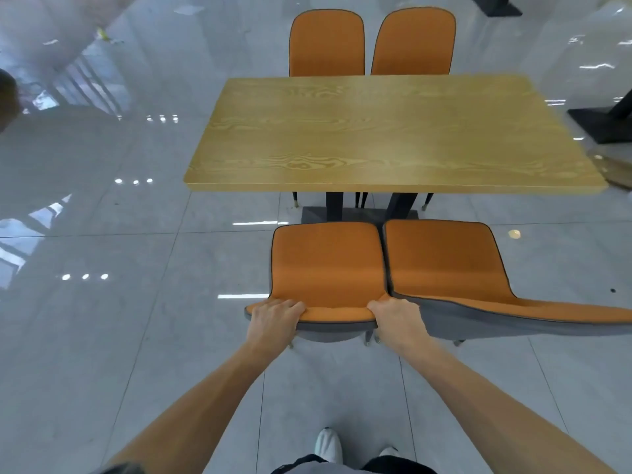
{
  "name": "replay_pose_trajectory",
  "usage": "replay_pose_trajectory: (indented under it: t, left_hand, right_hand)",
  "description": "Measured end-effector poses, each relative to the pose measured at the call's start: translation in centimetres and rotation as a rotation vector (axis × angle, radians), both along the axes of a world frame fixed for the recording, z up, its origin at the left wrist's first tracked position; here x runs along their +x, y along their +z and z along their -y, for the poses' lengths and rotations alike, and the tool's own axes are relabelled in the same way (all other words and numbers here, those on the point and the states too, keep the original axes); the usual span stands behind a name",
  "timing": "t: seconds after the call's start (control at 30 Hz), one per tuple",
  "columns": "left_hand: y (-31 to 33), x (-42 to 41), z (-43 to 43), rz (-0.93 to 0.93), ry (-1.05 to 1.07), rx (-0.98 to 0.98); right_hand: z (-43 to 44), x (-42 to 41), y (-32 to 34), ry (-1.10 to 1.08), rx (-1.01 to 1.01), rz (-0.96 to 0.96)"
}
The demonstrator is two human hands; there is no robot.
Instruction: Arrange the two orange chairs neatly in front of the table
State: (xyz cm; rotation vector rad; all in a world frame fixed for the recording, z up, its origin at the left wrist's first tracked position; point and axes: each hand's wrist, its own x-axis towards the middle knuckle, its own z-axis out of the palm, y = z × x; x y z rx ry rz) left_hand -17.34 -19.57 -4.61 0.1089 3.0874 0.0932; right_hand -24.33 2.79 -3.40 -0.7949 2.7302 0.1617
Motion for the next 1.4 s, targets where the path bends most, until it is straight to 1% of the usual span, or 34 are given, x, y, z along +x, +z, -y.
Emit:
replay_pose_trajectory:
  t: [0.13,0.2,0.23,0.4,0.53,0.63,0.73,0.8,0.93,1.03,1.17,1.3,1.4]
  left_hand:
    - [-0.1,-1.4,1.4,-0.03,0.009,0.008]
    - [-0.5,-1.9,1.4,-0.045,0.008,0.002]
    - [-0.6,-2.3,1.3,-0.056,0.011,0.005]
    - [0.0,-3.1,1.5,-0.062,0.024,-0.025]
    - [-0.5,-2.6,1.5,-0.032,0.046,-0.071]
    - [-0.4,-2.4,1.3,0.03,0.071,-0.064]
    - [-0.2,-2.3,1.3,0.027,0.075,-0.065]
    - [-0.1,-2.3,1.0,0.063,0.082,-0.064]
    - [0.3,-2.1,0.7,0.103,0.064,-0.017]
    - [1.0,-2.0,0.6,0.156,0.039,0.024]
    - [2.1,-1.7,0.2,0.205,0.006,0.079]
    - [4.1,-2.1,0.2,0.256,-0.055,0.188]
    - [6.2,-3.4,0.1,0.28,-0.053,0.23]
  right_hand:
    - [0.6,-0.8,-0.6,0.03,-0.042,-0.03]
    - [0.5,-1.6,-0.9,0.069,-0.095,-0.079]
    - [0.4,-2.1,-0.8,0.075,-0.087,-0.092]
    - [0.7,-2.8,-0.8,0.081,-0.096,-0.076]
    - [0.9,-1.9,-0.5,0.065,-0.105,-0.068]
    - [0.9,-1.6,-0.1,0.053,-0.102,-0.077]
    - [0.7,-1.3,-0.2,0.035,-0.112,-0.061]
    - [0.4,-1.0,0.1,0.023,-0.118,-0.046]
    - [-0.2,-0.9,1.0,0.023,-0.146,0.027]
    - [-0.4,-0.9,2.3,0.017,-0.131,0.106]
    - [-0.4,-0.8,4.0,0.025,-0.119,0.156]
    - [-0.3,-1.4,5.8,0.029,-0.123,0.174]
    - [0.6,-2.6,8.2,0.067,-0.154,0.117]
